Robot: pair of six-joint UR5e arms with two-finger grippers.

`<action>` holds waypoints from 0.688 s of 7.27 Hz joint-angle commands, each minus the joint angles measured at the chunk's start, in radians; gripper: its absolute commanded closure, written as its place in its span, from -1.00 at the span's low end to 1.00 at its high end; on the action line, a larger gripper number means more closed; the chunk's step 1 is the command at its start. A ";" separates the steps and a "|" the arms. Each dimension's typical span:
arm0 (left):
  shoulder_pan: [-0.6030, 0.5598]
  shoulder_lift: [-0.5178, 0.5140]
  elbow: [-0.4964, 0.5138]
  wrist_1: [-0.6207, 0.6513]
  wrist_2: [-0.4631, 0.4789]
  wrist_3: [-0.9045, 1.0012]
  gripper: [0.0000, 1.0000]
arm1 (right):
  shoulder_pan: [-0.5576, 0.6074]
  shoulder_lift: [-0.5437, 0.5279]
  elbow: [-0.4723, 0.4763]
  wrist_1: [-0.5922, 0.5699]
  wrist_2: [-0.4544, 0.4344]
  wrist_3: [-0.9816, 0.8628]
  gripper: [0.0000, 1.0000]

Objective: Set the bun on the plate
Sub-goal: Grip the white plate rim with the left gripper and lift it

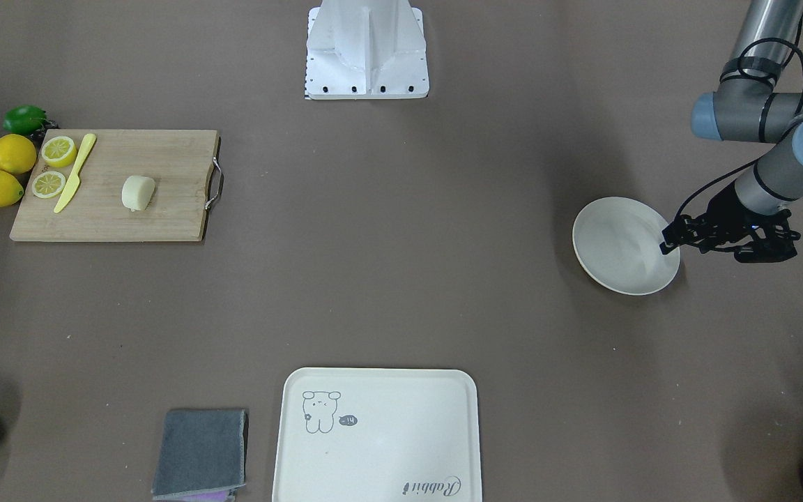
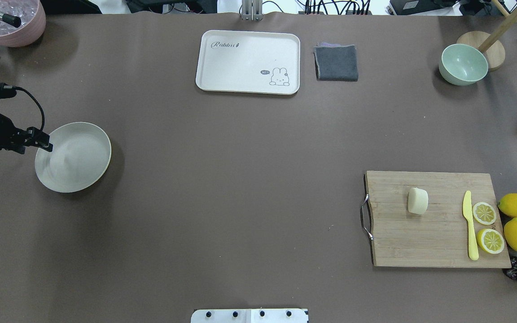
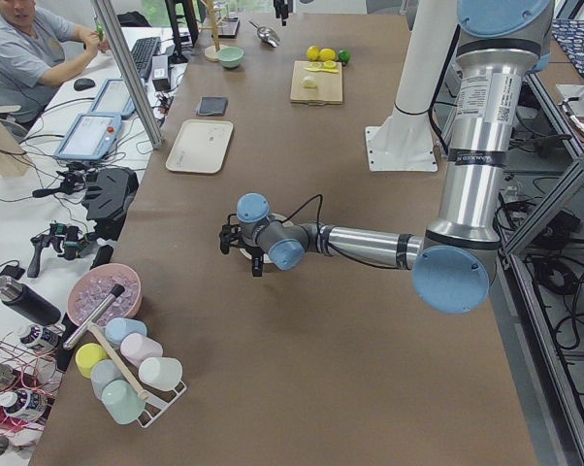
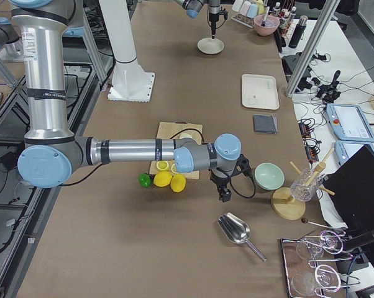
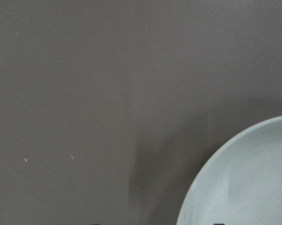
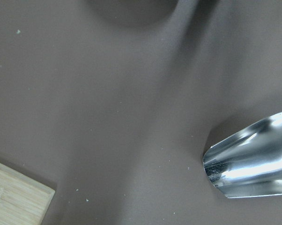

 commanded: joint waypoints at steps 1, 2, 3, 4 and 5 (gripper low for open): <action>0.012 -0.003 0.001 -0.014 0.002 -0.017 0.16 | -0.001 0.001 -0.001 0.000 -0.002 0.000 -0.98; 0.012 -0.004 -0.004 -0.012 -0.001 -0.019 0.44 | 0.001 0.000 0.000 0.000 0.000 0.000 -0.98; 0.012 -0.004 -0.011 -0.011 -0.009 -0.019 0.99 | 0.001 0.003 0.002 0.000 -0.002 0.000 -0.98; 0.012 -0.004 -0.029 -0.003 -0.009 -0.019 1.00 | 0.001 0.003 0.000 -0.001 -0.003 0.000 -0.98; 0.010 -0.006 -0.036 -0.003 -0.007 -0.019 1.00 | 0.001 0.003 0.003 -0.001 -0.003 0.000 -0.98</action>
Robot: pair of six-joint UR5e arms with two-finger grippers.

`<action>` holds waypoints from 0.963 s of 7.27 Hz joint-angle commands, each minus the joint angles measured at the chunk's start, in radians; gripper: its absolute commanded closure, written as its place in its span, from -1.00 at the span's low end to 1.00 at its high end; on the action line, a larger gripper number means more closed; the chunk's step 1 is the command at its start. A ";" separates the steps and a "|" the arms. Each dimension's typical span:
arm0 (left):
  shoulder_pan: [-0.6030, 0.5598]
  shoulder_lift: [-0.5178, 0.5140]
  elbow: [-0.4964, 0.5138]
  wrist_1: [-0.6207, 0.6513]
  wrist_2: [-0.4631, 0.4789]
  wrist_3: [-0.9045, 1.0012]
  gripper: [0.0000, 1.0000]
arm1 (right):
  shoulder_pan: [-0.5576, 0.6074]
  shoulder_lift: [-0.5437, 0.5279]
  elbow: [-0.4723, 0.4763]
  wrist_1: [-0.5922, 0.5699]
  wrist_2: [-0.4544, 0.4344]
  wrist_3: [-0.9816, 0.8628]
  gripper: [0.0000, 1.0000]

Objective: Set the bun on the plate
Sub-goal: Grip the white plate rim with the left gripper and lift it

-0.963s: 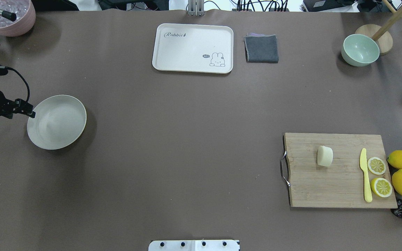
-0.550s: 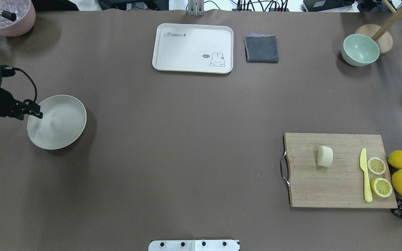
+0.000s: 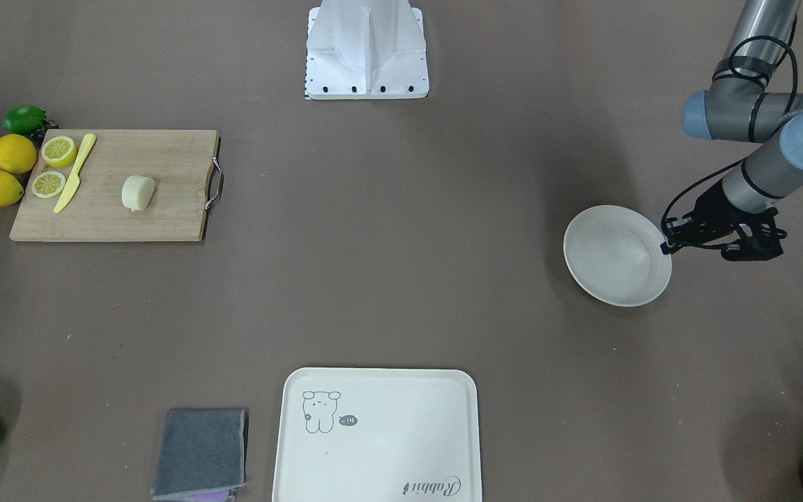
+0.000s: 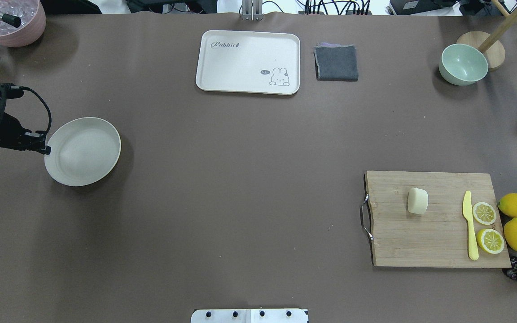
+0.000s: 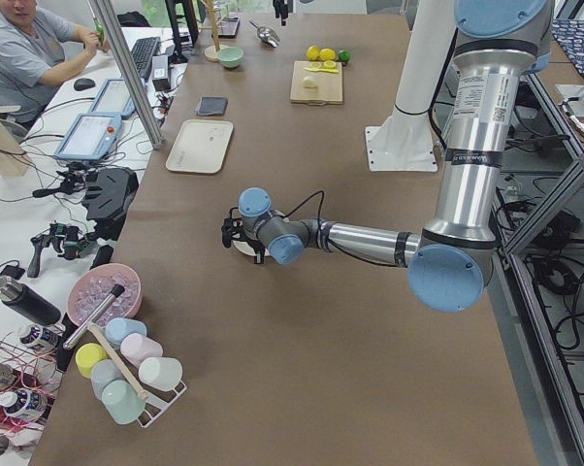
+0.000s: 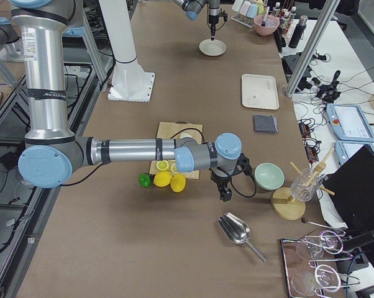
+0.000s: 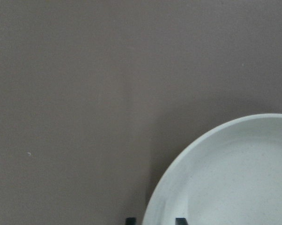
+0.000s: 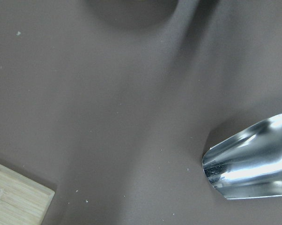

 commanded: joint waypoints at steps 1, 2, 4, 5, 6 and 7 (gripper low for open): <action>-0.003 0.003 -0.046 0.012 -0.003 -0.002 1.00 | 0.000 0.002 0.006 -0.001 -0.001 0.020 -0.96; -0.010 -0.001 -0.085 0.066 -0.041 -0.002 1.00 | -0.004 0.010 0.020 -0.001 0.005 0.066 -0.96; -0.012 -0.027 -0.231 0.218 -0.052 -0.027 1.00 | -0.018 0.011 0.066 -0.011 0.007 0.084 -0.96; 0.000 -0.062 -0.290 0.245 -0.047 -0.137 1.00 | -0.040 0.017 0.078 -0.002 0.010 0.134 -0.96; 0.073 -0.138 -0.298 0.246 -0.037 -0.275 1.00 | -0.094 0.017 0.145 -0.004 0.009 0.255 -0.96; 0.183 -0.224 -0.286 0.248 0.039 -0.383 1.00 | -0.168 0.022 0.198 -0.002 0.006 0.419 -0.96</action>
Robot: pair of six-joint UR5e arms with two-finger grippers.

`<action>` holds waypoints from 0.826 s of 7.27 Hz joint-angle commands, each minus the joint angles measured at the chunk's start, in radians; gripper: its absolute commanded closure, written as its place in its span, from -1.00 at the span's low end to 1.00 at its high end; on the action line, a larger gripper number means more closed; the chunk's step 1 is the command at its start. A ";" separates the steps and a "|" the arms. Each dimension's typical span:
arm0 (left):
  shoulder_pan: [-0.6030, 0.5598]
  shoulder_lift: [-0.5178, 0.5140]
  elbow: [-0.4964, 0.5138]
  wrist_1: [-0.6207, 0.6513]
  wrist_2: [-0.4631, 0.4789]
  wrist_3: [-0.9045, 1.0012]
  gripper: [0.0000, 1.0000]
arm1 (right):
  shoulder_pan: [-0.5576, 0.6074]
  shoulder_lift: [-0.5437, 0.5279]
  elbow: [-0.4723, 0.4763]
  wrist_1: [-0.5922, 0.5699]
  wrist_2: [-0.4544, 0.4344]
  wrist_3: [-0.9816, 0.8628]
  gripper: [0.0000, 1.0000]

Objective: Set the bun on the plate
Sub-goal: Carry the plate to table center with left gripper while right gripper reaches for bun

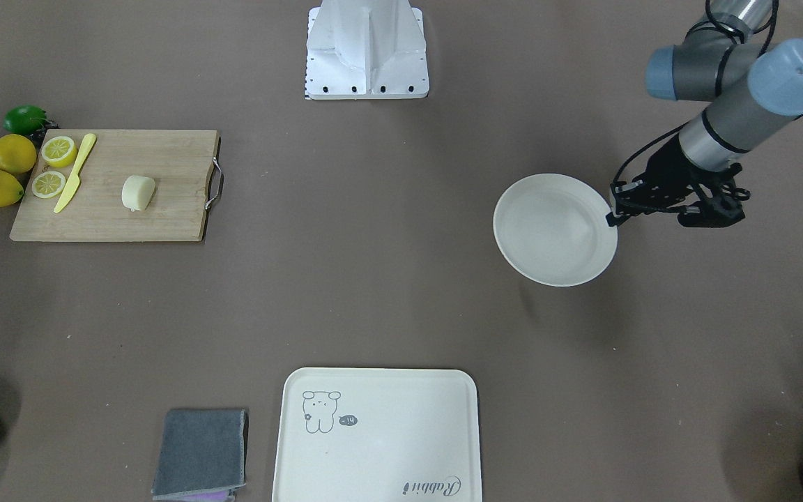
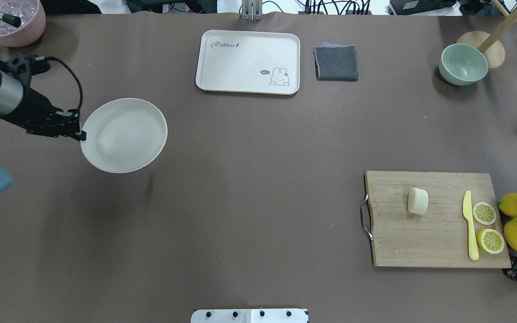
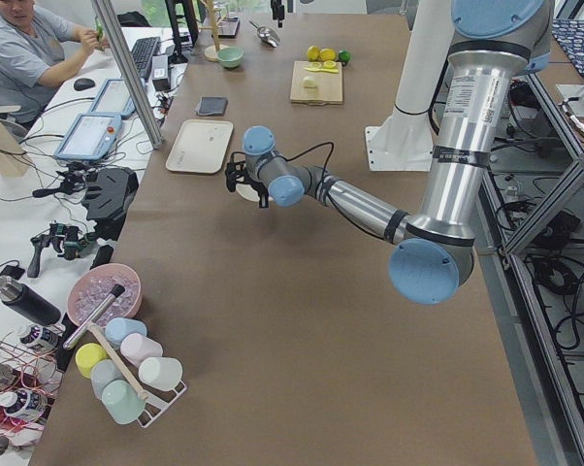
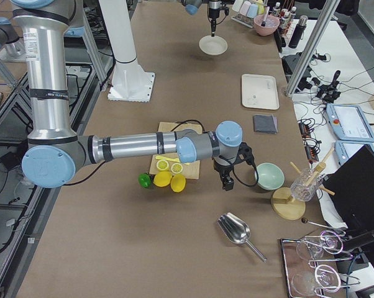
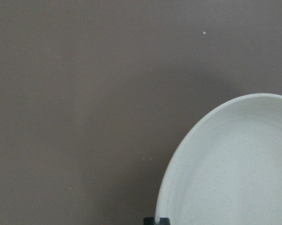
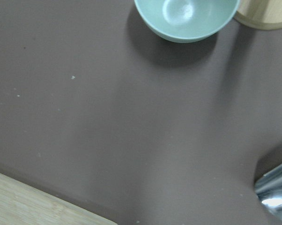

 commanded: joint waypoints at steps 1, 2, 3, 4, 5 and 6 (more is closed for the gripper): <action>0.190 -0.180 0.023 0.056 0.143 -0.182 1.00 | -0.125 0.006 0.124 0.003 -0.001 0.299 -0.97; 0.224 -0.242 0.048 0.099 0.196 -0.184 1.00 | -0.191 -0.005 0.190 0.003 -0.004 0.453 -0.97; 0.268 -0.270 0.082 0.099 0.234 -0.186 1.00 | -0.243 -0.019 0.224 0.005 -0.010 0.536 -0.97; 0.291 -0.313 0.125 0.098 0.254 -0.189 1.00 | -0.296 -0.020 0.231 0.006 -0.013 0.600 -0.96; 0.304 -0.356 0.171 0.096 0.270 -0.190 1.00 | -0.352 -0.020 0.258 0.006 -0.050 0.699 -0.93; 0.318 -0.373 0.183 0.089 0.284 -0.248 1.00 | -0.406 -0.020 0.269 0.008 -0.091 0.763 -0.93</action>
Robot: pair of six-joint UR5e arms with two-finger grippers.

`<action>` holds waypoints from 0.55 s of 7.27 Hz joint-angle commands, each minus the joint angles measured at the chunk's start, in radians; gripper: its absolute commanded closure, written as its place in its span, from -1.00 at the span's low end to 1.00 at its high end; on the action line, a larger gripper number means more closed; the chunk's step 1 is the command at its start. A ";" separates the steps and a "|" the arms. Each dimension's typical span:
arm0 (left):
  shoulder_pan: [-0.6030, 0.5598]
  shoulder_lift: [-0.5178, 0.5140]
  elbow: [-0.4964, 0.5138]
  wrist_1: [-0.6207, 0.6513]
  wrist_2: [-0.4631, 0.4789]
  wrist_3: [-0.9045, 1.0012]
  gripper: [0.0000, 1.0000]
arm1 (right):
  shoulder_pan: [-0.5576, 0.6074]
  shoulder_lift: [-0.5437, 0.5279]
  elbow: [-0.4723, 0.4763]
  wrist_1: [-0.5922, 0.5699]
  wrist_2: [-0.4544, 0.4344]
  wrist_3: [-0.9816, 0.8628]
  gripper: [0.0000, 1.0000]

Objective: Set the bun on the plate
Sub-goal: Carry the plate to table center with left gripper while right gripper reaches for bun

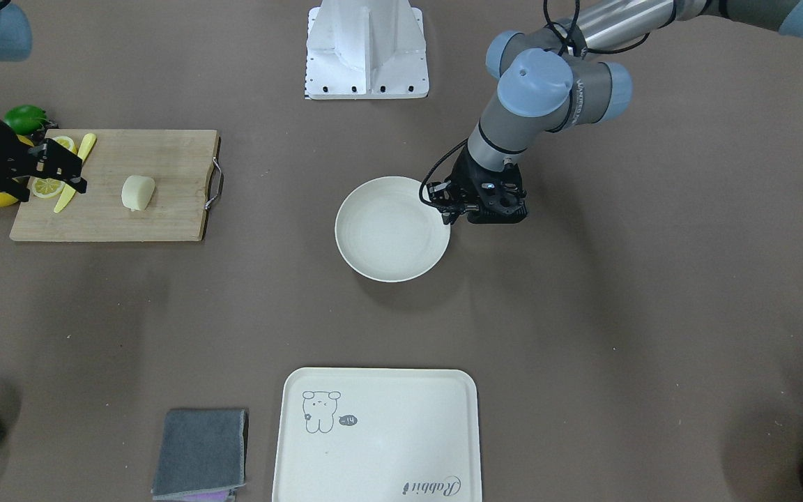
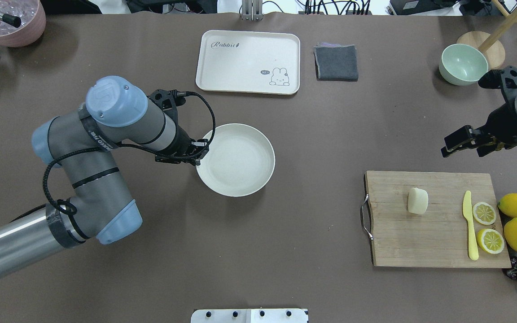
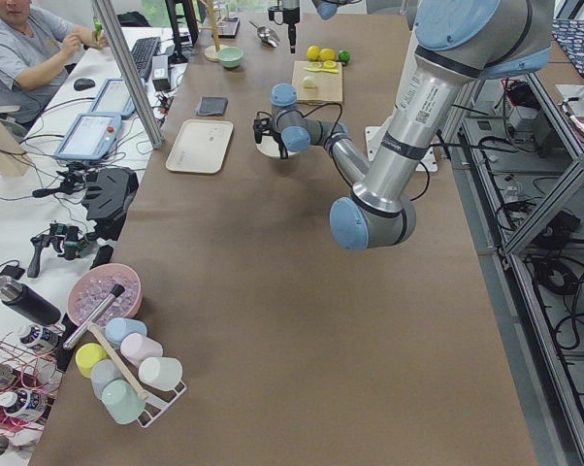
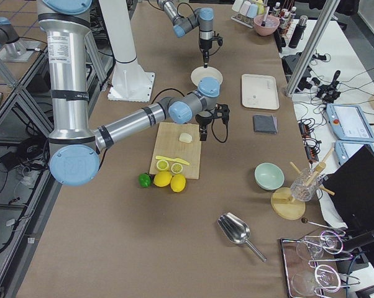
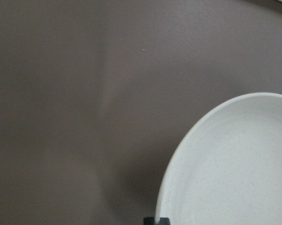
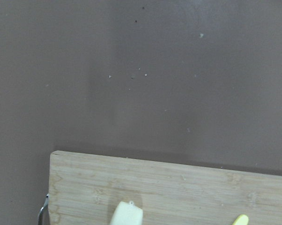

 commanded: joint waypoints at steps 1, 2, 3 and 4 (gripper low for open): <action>0.029 -0.046 0.034 -0.004 0.020 -0.048 1.00 | -0.136 -0.004 0.016 0.038 -0.104 0.155 -0.91; 0.038 -0.049 0.034 -0.004 0.020 -0.050 1.00 | -0.199 -0.022 0.014 0.067 -0.157 0.210 -0.86; 0.049 -0.052 0.036 -0.006 0.020 -0.048 1.00 | -0.260 -0.056 0.014 0.092 -0.179 0.219 -0.86; 0.049 -0.051 0.034 -0.004 0.020 -0.048 1.00 | -0.309 -0.074 0.013 0.142 -0.214 0.263 -0.86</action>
